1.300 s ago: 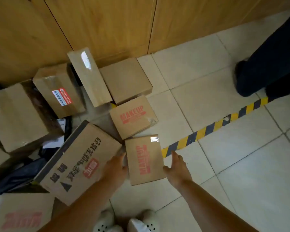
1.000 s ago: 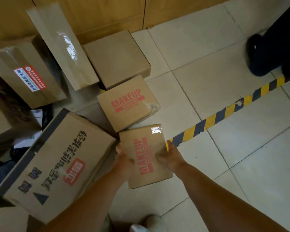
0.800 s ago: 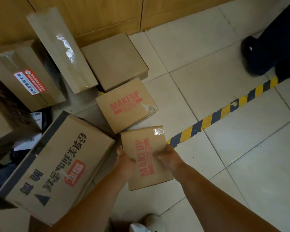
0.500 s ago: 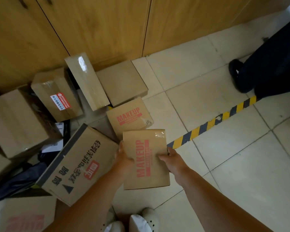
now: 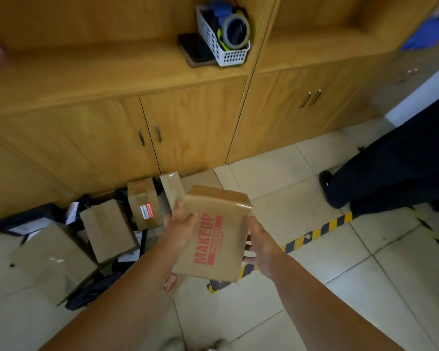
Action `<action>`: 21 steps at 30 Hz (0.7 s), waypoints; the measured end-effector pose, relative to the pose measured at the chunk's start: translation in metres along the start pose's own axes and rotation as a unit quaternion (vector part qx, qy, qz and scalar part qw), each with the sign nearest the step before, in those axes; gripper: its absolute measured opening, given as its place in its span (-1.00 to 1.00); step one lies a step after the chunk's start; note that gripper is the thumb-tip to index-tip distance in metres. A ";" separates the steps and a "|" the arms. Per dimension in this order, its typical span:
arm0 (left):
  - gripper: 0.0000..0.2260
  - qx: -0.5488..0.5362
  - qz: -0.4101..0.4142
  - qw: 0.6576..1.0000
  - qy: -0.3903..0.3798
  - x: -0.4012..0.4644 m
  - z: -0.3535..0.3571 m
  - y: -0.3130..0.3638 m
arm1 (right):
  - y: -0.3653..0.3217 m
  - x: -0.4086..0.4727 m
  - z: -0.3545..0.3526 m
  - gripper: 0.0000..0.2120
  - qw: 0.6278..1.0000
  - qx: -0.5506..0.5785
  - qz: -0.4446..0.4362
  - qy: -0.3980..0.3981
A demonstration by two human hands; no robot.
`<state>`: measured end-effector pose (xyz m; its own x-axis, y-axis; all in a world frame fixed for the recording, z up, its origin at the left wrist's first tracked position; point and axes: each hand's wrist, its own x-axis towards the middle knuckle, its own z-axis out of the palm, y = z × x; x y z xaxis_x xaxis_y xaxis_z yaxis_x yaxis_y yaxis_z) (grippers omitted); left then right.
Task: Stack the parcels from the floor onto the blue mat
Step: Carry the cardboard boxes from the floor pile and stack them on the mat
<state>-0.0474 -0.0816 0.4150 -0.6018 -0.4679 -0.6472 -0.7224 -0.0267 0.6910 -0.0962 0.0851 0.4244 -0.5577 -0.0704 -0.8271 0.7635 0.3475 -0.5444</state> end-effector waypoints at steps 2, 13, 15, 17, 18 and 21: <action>-0.42 -0.033 -0.004 0.999 0.026 -0.020 -0.024 0.018 | -0.016 -0.035 0.004 -0.56 1.000 0.027 -0.015 -0.004; -0.75 -0.102 0.060 0.992 0.045 -0.123 -0.099 0.049 | -0.044 -0.142 0.010 -0.43 0.983 0.174 -0.063 0.005; -0.81 -0.106 0.087 0.990 0.034 -0.136 -0.105 0.050 | -0.044 -0.152 0.009 -0.40 0.979 0.191 -0.065 -0.005; -0.83 -0.113 0.114 0.987 0.015 -0.150 -0.108 0.053 | -0.044 -0.162 0.006 -0.37 0.975 0.214 -0.058 -0.022; -0.80 -0.112 0.126 0.986 0.004 -0.158 -0.109 0.055 | -0.044 -0.165 0.003 -0.36 0.973 0.224 -0.053 -0.028; -0.69 -0.101 0.145 0.984 -0.006 -0.171 -0.111 0.056 | -0.046 -0.178 -0.006 -0.43 0.969 0.236 -0.050 -0.047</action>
<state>0.0529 -0.1008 0.6004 -0.7782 -0.4708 -0.4156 -0.4368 -0.0696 0.8968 -0.0339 0.0867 0.5975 -0.6216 -0.1746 -0.7636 0.7833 -0.1315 -0.6076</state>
